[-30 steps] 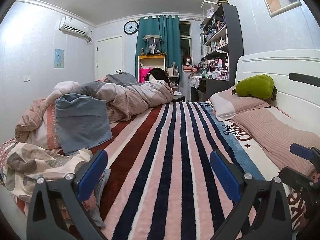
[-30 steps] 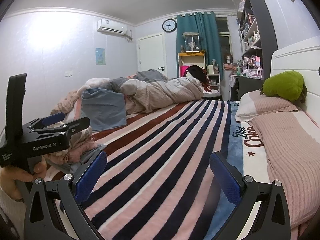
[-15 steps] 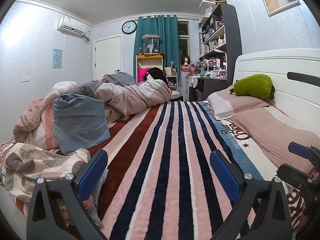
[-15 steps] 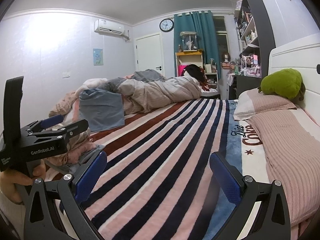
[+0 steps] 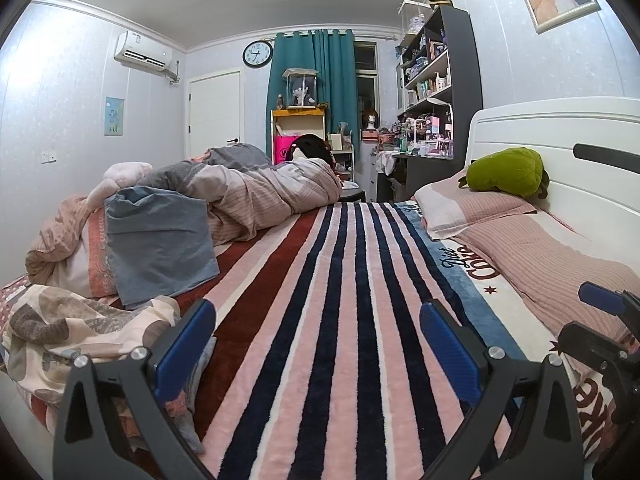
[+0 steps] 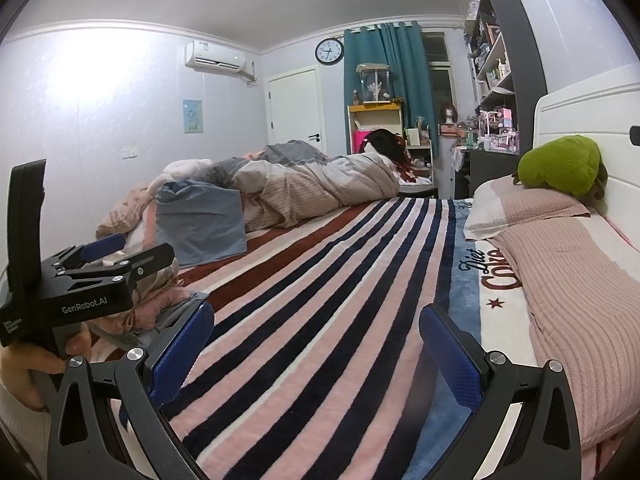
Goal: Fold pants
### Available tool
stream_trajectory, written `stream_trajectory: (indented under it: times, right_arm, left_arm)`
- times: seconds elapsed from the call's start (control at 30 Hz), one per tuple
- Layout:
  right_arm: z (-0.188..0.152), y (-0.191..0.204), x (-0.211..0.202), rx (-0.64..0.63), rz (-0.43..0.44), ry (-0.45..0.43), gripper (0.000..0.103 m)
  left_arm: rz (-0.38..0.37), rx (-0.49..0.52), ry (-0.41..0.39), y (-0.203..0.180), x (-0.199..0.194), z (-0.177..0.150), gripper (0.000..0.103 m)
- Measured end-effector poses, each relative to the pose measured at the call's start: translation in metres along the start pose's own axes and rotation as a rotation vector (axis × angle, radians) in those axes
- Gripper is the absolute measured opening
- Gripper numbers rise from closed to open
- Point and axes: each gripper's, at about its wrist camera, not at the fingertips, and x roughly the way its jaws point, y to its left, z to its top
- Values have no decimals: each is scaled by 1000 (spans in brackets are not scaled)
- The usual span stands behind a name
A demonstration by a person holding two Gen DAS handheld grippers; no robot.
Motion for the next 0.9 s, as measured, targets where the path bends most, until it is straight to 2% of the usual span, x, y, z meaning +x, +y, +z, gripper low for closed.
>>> stream_trajectory:
  times: [0.9]
  right_arm:
    - [0,-1,0,5,0,-2,102]
  left_arm:
    - [-6,7,0,-4,-2,2,101]
